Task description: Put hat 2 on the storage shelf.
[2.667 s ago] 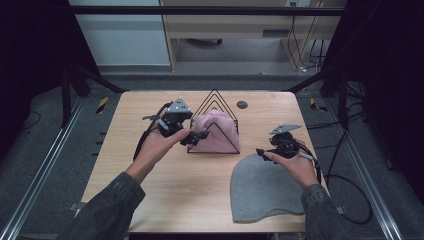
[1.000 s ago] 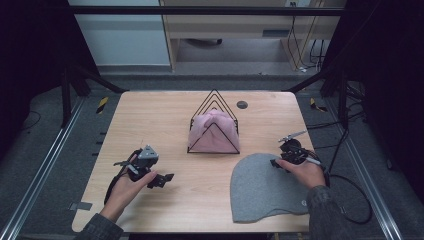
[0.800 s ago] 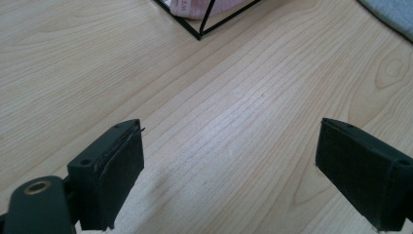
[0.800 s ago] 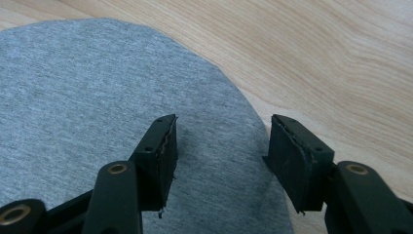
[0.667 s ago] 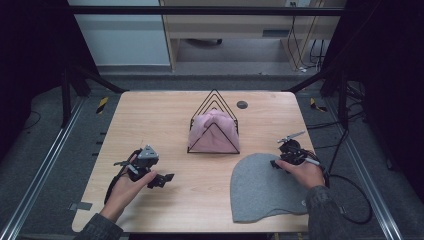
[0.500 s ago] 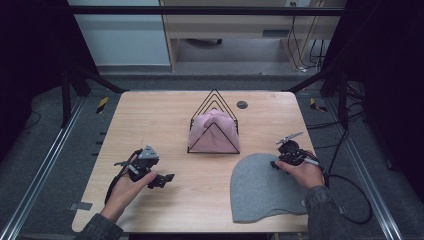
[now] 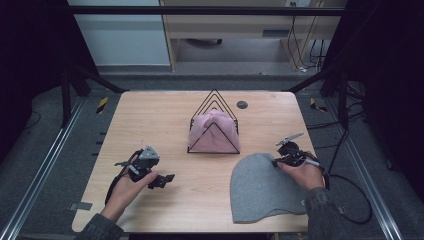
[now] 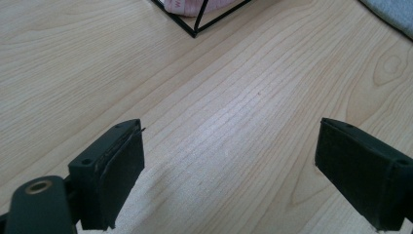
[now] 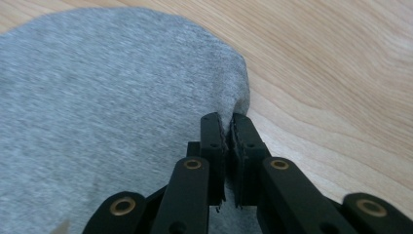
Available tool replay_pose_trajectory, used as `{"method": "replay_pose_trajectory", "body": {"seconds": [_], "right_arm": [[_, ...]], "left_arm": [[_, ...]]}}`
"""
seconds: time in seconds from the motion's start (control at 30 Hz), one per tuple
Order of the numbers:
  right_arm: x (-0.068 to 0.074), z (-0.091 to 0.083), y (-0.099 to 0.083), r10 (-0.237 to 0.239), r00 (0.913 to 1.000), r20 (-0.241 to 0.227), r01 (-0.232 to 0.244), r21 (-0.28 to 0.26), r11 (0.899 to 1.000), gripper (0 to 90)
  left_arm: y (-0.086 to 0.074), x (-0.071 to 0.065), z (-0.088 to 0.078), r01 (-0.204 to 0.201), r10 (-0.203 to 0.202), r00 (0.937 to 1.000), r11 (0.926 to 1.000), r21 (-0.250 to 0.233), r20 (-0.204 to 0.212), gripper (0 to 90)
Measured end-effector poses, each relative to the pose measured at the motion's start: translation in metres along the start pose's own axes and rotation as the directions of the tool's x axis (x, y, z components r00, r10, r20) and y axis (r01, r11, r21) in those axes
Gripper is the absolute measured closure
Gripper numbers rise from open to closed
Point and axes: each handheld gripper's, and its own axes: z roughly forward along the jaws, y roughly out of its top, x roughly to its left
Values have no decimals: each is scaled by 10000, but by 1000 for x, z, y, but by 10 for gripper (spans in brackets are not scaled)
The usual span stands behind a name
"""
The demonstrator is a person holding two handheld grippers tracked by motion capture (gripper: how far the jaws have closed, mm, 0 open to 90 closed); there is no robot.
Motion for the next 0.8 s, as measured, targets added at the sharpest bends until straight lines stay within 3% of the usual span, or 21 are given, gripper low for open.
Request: {"method": "replay_pose_trajectory", "body": {"seconds": [0.23,0.37,0.57,0.8], "right_arm": [[9,-16,1,-147,9994,-307,133,-478,9988,856],[17,-32,4,-475,9982,-354,432,-1140,9925,857],[39,-62,5,-1257,9906,-535,1109,-2224,9686,857],[63,-88,12,-2060,9770,-547,1826,-2841,9413,858]], "left_arm": [[0,-1,3,31,-31,10000,10000,59,73,103],[-1,-1,4,51,-57,9995,9998,182,300,99],[-1,-2,5,14,-24,9984,9998,176,565,90],[-1,-6,8,-123,103,9964,9997,227,842,85]]}}
